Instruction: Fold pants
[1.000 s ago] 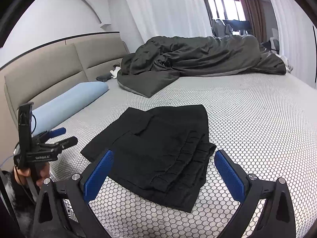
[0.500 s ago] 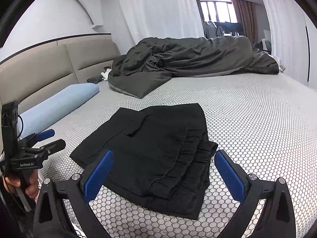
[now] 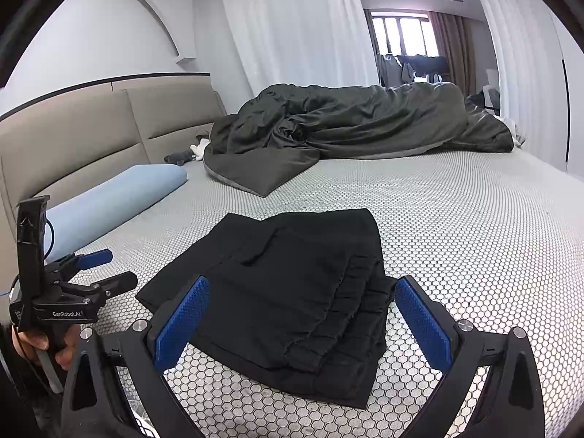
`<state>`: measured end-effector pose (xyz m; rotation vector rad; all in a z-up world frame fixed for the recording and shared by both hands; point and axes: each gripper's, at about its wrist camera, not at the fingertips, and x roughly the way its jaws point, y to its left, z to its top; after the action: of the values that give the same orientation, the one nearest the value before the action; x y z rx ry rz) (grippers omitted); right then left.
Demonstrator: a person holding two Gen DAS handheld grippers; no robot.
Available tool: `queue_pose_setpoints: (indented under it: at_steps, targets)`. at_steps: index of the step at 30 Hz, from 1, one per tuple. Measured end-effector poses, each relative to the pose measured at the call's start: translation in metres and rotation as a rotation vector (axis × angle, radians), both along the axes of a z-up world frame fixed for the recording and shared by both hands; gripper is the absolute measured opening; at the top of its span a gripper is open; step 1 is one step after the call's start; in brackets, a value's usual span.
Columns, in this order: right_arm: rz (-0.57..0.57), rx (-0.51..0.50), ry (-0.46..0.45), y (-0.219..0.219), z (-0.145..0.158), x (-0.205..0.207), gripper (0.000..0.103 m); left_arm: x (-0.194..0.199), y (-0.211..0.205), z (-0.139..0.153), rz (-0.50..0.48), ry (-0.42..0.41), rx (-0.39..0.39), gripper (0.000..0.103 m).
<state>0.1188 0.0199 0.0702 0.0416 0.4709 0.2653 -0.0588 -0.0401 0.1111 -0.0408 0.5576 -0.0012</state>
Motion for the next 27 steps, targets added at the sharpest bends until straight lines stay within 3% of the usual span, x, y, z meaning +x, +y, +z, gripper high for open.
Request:
queue_pose_setpoints:
  at_steps: [27]
  targets:
    - [0.015, -0.022, 0.0, -0.009, 0.003, -0.017, 0.103, 0.003, 0.015, -0.001, -0.01, -0.005, 0.001, 0.102]
